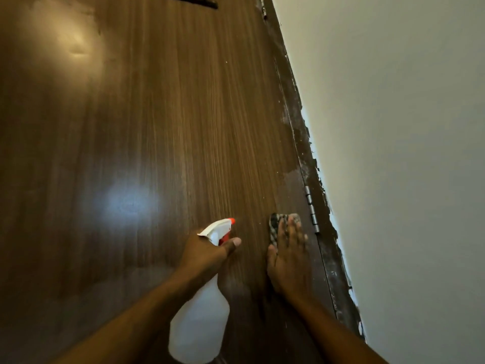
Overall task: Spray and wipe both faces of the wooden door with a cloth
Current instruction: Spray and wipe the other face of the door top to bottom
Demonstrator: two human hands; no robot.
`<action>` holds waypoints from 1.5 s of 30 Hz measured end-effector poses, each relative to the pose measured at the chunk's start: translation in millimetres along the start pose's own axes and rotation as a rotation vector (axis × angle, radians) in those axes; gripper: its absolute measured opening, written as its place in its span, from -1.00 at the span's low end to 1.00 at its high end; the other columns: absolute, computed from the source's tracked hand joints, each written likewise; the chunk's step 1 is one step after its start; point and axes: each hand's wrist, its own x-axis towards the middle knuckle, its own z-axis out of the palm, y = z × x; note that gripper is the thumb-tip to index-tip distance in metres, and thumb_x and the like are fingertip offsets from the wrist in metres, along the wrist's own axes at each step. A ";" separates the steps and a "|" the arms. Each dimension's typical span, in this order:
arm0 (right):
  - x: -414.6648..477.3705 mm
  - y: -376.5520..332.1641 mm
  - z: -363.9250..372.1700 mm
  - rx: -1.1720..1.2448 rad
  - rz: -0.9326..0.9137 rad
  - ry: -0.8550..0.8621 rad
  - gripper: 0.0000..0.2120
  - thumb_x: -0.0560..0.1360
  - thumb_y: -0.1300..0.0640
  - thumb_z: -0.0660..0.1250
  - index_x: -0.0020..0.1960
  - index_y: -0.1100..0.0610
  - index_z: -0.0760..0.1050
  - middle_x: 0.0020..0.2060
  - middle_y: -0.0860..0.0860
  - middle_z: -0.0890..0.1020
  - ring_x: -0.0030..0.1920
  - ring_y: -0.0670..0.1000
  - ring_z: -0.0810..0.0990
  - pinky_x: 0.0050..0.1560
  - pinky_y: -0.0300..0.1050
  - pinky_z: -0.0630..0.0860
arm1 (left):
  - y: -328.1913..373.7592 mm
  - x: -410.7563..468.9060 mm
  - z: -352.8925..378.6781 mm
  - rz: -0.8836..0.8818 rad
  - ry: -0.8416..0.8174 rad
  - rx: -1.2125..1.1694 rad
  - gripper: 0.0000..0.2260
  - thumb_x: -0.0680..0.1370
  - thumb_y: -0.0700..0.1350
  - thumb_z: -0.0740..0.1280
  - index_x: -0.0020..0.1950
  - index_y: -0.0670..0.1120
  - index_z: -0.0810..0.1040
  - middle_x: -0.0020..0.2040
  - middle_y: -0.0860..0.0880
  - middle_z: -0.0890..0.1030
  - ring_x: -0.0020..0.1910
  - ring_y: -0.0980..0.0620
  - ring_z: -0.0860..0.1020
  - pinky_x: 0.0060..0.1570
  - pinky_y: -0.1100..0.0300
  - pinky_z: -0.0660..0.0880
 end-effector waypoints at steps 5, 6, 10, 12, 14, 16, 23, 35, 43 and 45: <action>112.5 -25.1 -32.8 0.035 0.157 0.023 -0.38 0.70 -0.10 -0.07 0.62 0.09 -0.25 0.63 0.09 -0.19 0.61 0.10 -0.26 0.60 0.11 -0.22 | -2.5 8.7 -0.2 -0.004 -0.011 -0.070 -0.63 0.52 -0.01 0.31 0.29 -0.12 0.45 -0.06 0.00 0.62 -0.15 0.18 0.57 -0.33 0.47 0.44; 126.3 -30.0 -39.5 0.031 0.136 0.007 -0.38 0.70 -0.11 -0.07 0.62 0.08 -0.26 0.63 0.07 -0.21 0.60 0.09 -0.28 0.59 0.12 -0.22 | -2.8 9.4 -0.9 -0.004 -0.014 -0.086 -0.65 0.53 -0.01 0.29 0.28 -0.12 0.46 -0.09 -0.01 0.63 -0.15 0.16 0.58 -0.30 0.45 0.44; 96.6 -19.5 -38.9 -0.024 -0.151 -0.001 -0.41 0.71 -0.09 -0.08 0.64 0.04 -0.20 0.62 0.01 -0.20 0.61 0.02 -0.26 0.58 0.04 -0.25 | -2.8 11.3 -1.8 0.009 -0.005 -0.137 -0.70 0.54 -0.02 0.29 0.23 -0.09 0.49 -0.15 -0.08 0.65 -0.14 0.08 0.62 -0.19 0.37 0.48; 70.3 16.7 -33.7 -0.135 -0.267 0.023 -0.41 0.67 -0.09 -0.10 0.65 0.07 -0.11 0.63 0.04 -0.11 0.62 0.03 -0.18 0.60 0.07 -0.20 | -2.9 7.5 -1.2 0.004 -0.016 -0.166 -0.70 0.53 -0.01 0.29 0.24 -0.05 0.47 -0.14 -0.09 0.66 -0.15 0.06 0.63 -0.22 0.36 0.50; 76.4 43.1 -35.5 -0.194 -0.223 0.043 -0.37 0.63 -0.12 -0.16 0.64 0.10 -0.04 0.63 0.09 0.01 0.63 0.06 -0.09 0.60 0.14 -0.17 | -5.7 0.5 0.1 -0.009 -0.034 -0.161 -0.72 0.53 0.00 0.29 0.22 -0.04 0.47 -0.12 -0.09 0.65 -0.17 0.08 0.62 -0.27 0.37 0.49; 96.3 41.7 -38.3 -0.189 -0.108 0.066 -0.35 0.61 -0.14 -0.20 0.63 0.13 -0.03 0.63 0.11 0.05 0.63 0.07 -0.09 0.59 0.17 -0.20 | -10.0 -5.2 1.1 -0.019 -0.035 -0.169 -0.74 0.53 -0.01 0.29 0.19 -0.06 0.48 -0.12 -0.10 0.65 -0.18 0.09 0.62 -0.27 0.37 0.49; 21.8 24.9 -10.1 -0.045 -0.350 0.015 -0.40 0.64 -0.08 -0.05 0.63 0.09 0.05 0.63 0.09 0.04 0.63 0.09 -0.07 0.60 0.13 -0.12 | -27.7 -28.2 20.5 -0.105 -0.044 -0.217 -0.68 0.53 -0.01 0.30 0.23 -0.11 0.48 -0.10 -0.10 0.65 -0.13 0.07 0.62 -0.21 0.37 0.52; -22.2 12.3 12.7 0.006 -0.160 0.128 -0.40 0.63 -0.03 0.00 0.63 0.13 0.02 0.62 0.09 0.05 0.62 0.13 -0.02 0.60 0.04 -0.16 | -56.9 -67.3 38.0 -0.204 -0.027 -0.256 -0.71 0.52 -0.05 0.33 0.17 -0.15 0.51 -0.05 -0.13 0.61 -0.11 0.04 0.59 -0.25 0.39 0.49; -46.9 20.9 15.1 -0.037 -0.132 0.152 -0.43 0.66 -0.03 0.00 0.61 0.19 0.12 0.60 0.20 0.11 0.60 0.22 0.04 0.56 0.22 0.04 | -73.3 -92.1 18.7 -0.319 0.086 -0.249 -0.62 0.53 -0.03 0.30 0.30 -0.14 0.43 0.15 -0.14 0.56 0.13 -0.08 0.55 0.13 0.13 0.50; -35.2 -34.6 15.6 0.033 -0.002 0.154 -0.46 0.67 -0.01 0.03 0.59 0.18 0.16 0.58 0.22 0.16 0.59 0.25 0.08 0.55 0.15 0.01 | -74.9 -90.9 9.0 -0.315 0.101 -0.238 -0.61 0.52 -0.01 0.32 0.29 -0.14 0.44 0.13 -0.15 0.58 0.11 -0.09 0.56 0.09 0.10 0.53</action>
